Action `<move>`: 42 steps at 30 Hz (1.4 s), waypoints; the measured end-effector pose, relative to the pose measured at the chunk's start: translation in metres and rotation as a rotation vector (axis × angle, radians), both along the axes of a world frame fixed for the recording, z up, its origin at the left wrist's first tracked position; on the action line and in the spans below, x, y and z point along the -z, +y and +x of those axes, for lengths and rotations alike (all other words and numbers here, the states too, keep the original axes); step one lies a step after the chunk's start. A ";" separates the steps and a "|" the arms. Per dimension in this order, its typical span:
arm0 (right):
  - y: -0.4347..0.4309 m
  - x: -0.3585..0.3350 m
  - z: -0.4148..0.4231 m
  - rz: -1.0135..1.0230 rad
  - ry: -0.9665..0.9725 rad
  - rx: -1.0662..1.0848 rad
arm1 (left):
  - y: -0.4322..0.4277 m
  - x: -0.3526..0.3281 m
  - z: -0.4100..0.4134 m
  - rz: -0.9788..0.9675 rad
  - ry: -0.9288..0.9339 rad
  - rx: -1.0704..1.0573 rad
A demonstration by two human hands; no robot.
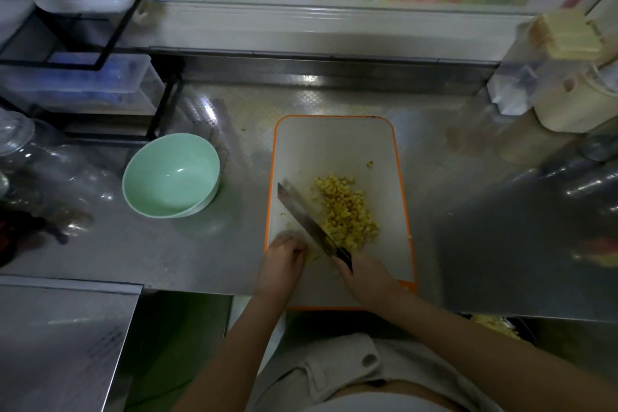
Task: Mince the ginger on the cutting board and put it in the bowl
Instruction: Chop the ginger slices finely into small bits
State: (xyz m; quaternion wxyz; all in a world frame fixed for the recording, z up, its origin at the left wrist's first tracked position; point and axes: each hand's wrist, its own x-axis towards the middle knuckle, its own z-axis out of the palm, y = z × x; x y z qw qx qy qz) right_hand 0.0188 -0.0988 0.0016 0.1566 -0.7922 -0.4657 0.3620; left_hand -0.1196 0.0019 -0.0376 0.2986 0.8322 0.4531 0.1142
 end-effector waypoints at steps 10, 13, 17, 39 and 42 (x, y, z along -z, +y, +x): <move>0.001 -0.001 0.009 0.054 0.083 0.056 | -0.003 -0.009 -0.009 0.172 0.090 0.069; 0.000 -0.009 0.004 0.049 0.091 0.022 | -0.004 -0.007 -0.014 0.135 0.113 0.001; -0.003 -0.009 -0.005 0.030 0.050 -0.036 | -0.005 -0.003 -0.020 0.067 0.096 -0.013; 0.002 0.008 -0.005 0.036 0.095 -0.055 | -0.004 0.007 -0.020 -0.011 0.032 -0.006; 0.003 0.005 0.001 0.038 0.067 -0.003 | -0.003 0.008 -0.016 -0.028 0.015 -0.016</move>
